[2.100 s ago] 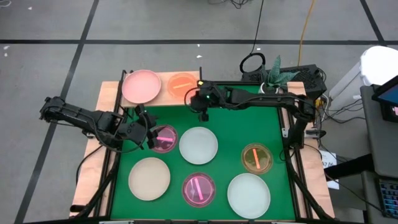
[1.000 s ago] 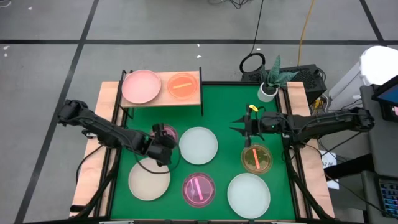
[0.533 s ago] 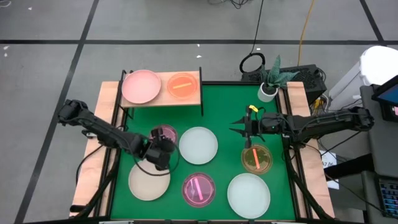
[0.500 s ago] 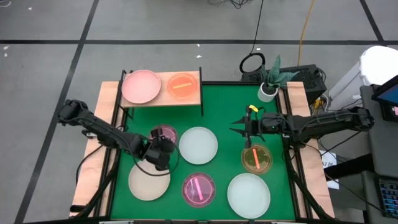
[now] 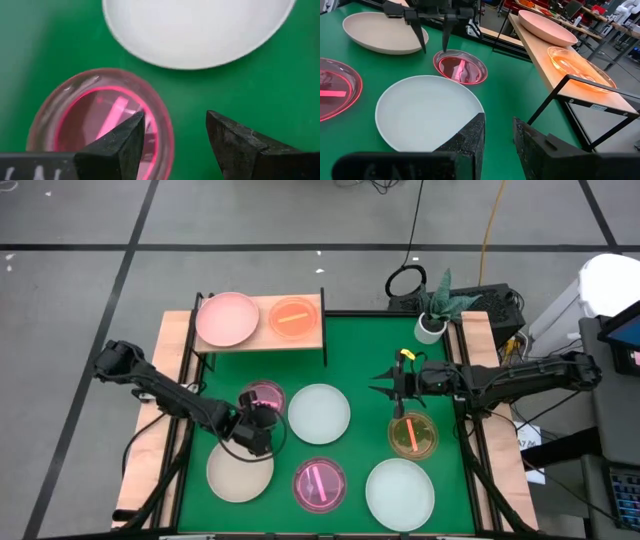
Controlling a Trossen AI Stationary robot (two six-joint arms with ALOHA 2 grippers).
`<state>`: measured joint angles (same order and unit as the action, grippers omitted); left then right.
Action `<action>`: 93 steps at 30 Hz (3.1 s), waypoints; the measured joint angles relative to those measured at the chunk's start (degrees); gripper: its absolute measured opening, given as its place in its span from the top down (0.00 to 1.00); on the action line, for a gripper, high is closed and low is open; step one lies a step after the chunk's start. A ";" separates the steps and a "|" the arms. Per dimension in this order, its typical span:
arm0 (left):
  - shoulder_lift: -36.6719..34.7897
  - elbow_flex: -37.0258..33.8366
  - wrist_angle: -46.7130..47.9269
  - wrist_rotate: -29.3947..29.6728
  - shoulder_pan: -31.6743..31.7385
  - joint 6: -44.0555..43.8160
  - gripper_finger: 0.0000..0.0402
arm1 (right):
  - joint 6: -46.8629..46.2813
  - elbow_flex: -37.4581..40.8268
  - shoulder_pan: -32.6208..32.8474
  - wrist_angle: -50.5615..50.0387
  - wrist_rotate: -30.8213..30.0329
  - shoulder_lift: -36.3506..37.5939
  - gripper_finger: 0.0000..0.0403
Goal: Place and stack plates onto a shelf
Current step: Stack the top pink plate on top of the orange plate on the shelf
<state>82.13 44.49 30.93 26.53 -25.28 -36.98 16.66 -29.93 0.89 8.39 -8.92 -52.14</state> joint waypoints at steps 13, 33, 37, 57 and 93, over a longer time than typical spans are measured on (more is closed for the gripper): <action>0.00 -5.93 -5.37 -1.21 0.07 -1.14 0.68 | -0.93 -0.02 0.00 0.01 0.00 -0.04 0.80; 0.00 -8.13 -6.88 -0.85 -1.88 -3.38 0.71 | -1.19 -0.03 0.00 0.02 0.01 -0.07 0.80; 0.39 -8.16 -6.07 -0.25 -1.92 -2.56 0.71 | -1.62 -0.04 0.00 0.02 0.01 -0.07 0.80; 0.39 -8.18 -0.82 -4.73 -1.55 5.68 0.71 | -0.53 -0.07 0.00 0.35 0.03 -0.07 0.80; 0.33 1.42 11.23 -2.03 -1.49 18.79 1.00 | 0.54 -0.07 -0.01 0.42 0.03 -0.07 0.80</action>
<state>82.46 45.91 42.16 24.50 -26.76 -18.18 17.21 -30.00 0.88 8.81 -8.88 -52.21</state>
